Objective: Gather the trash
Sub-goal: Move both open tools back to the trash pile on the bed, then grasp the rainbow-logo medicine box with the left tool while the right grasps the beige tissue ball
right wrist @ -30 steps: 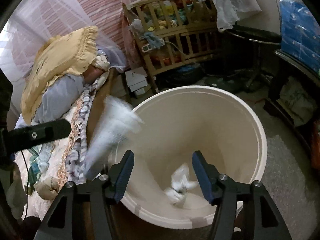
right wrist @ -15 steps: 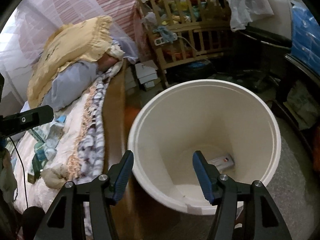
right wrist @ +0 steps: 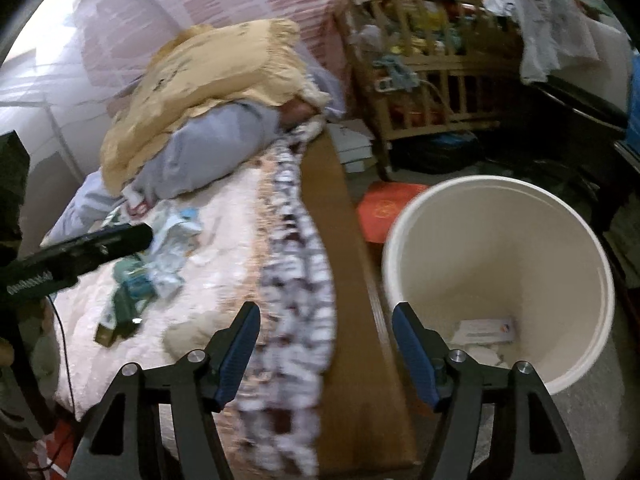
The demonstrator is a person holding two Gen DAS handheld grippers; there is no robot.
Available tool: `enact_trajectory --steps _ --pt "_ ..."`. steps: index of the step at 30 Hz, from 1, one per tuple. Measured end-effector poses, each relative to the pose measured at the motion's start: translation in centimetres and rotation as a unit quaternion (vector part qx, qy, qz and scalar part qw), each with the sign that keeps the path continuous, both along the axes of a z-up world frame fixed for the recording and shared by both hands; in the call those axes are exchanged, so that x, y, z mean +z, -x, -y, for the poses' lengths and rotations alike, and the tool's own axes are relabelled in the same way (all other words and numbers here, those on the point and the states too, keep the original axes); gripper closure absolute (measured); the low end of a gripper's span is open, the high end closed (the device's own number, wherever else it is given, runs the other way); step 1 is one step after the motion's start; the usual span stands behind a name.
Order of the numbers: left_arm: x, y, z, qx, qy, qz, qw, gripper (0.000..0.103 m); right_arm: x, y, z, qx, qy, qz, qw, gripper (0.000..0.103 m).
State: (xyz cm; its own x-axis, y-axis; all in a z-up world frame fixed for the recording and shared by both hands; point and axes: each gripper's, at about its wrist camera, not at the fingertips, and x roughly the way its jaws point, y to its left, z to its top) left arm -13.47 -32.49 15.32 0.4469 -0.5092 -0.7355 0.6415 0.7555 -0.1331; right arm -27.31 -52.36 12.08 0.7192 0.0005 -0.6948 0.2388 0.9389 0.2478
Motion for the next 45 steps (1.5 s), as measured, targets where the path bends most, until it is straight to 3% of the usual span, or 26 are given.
enact_trajectory --steps 14,20,24,30,39,42,45 --pt "-1.8 -1.4 -12.0 0.089 -0.003 -0.022 0.9958 0.041 -0.4 -3.5 -8.1 0.096 -0.004 -0.012 0.995 0.034" --pt "-3.9 -2.9 -18.1 0.146 0.015 -0.058 0.9875 0.041 -2.3 -4.9 -10.8 0.126 0.010 -0.036 0.991 0.033" --pt "-6.1 -4.3 -21.1 0.187 0.035 -0.092 0.9774 0.041 -3.5 -5.5 -11.6 0.131 0.016 -0.045 0.990 0.033" --pt "-8.7 -6.0 -22.2 0.206 0.086 -0.130 0.9661 0.038 -4.9 -6.1 -12.3 0.138 0.027 -0.056 0.989 0.033" --pt "-10.1 -7.5 -21.3 0.228 0.061 -0.111 0.9655 0.035 -5.7 -6.5 -12.9 0.144 0.047 -0.052 0.987 0.033" --pt "-11.0 -7.8 -21.9 0.238 0.050 -0.125 0.9619 0.035 -5.7 -6.4 -12.9 0.142 0.045 -0.044 0.988 0.050" --pt "-11.8 -7.7 -22.6 0.243 0.065 -0.147 0.9565 0.035 -5.6 -6.3 -13.0 0.144 0.047 -0.042 0.987 0.057"
